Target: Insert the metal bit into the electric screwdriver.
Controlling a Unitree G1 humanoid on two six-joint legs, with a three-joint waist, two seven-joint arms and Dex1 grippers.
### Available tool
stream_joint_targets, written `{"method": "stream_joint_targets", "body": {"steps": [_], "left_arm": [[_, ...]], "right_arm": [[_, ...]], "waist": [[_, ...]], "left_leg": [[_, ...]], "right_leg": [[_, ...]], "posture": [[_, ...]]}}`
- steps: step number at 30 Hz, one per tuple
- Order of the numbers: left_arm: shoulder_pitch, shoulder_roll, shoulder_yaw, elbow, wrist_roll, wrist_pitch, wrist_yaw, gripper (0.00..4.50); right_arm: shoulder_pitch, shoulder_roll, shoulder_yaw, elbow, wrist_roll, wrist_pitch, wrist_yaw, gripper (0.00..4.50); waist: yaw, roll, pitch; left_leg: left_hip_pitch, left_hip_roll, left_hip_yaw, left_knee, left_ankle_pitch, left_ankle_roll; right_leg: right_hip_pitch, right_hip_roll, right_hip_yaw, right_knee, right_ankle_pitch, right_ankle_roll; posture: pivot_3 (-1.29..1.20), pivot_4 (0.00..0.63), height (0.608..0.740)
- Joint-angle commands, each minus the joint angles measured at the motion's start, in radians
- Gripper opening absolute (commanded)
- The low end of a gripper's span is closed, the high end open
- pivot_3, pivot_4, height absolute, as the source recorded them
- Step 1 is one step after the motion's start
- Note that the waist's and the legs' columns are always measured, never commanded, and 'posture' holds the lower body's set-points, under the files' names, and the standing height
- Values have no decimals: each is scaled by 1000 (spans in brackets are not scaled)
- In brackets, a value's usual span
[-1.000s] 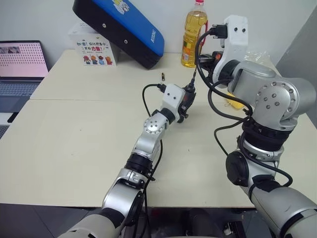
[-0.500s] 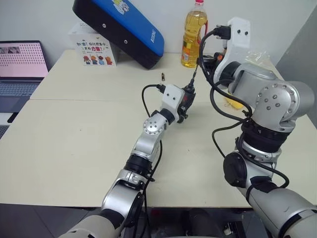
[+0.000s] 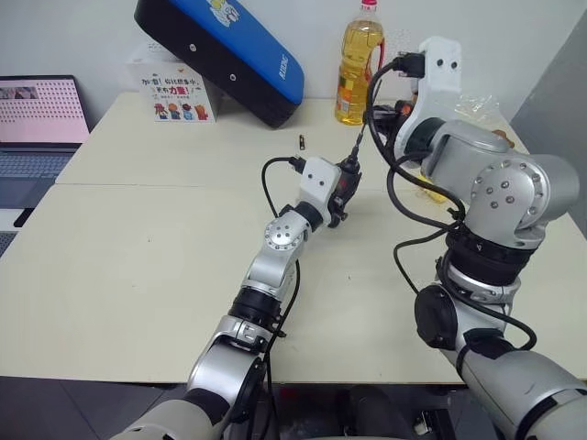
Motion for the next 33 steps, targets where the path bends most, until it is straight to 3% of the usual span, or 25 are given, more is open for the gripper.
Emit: {"method": "stream_joint_targets", "body": {"steps": [1,14,17,22,27,31,33], "left_arm": [[9,1,-6,-15,6,4,-1,1646],[-2,6,1,-1,5,0,0,1646],[-4,10,4,1,3,0,-2,1646],[-6,18,7,5,2,-1,-7,1646],[-24,55,31,10,-20,23,-42,1646],[-25,153,72,-48,-90,100,-153,1646],[-37,284,100,-105,-147,191,-284,1646]], "right_arm": [[23,-2,21,-27,9,19,14,6],[51,-12,36,-31,12,0,38,6],[32,-40,14,-30,36,-16,77,438],[-28,-79,-60,-10,65,-9,112,1700],[-98,-143,-188,-45,161,139,197,2668],[-31,-221,-210,-62,273,178,272,3601],[42,-304,-206,-79,306,166,349,4048]], "waist": [[0,0,0],[0,0,0],[-1,0,0],[0,0,0],[0,0,1],[-12,1,1],[-21,1,2]], "left_leg": [[0,0,0,0,0,0],[0,0,0,0,0,0],[0,0,0,0,0,0],[0,0,0,0,0,0],[-1,0,0,0,0,0],[0,0,0,-1,0,0],[0,0,0,-1,0,0]], "right_leg": [[0,0,0,0,0,0],[0,0,0,0,0,0],[0,0,0,0,0,0],[0,0,0,-1,0,0],[-1,0,0,-1,0,0],[0,0,0,-1,0,0],[0,1,1,0,0,0]], "posture": [[0,150,740],[0,150,740],[0,150,740],[0,150,740],[0,150,740],[0,150,740],[0,150,740]]}}
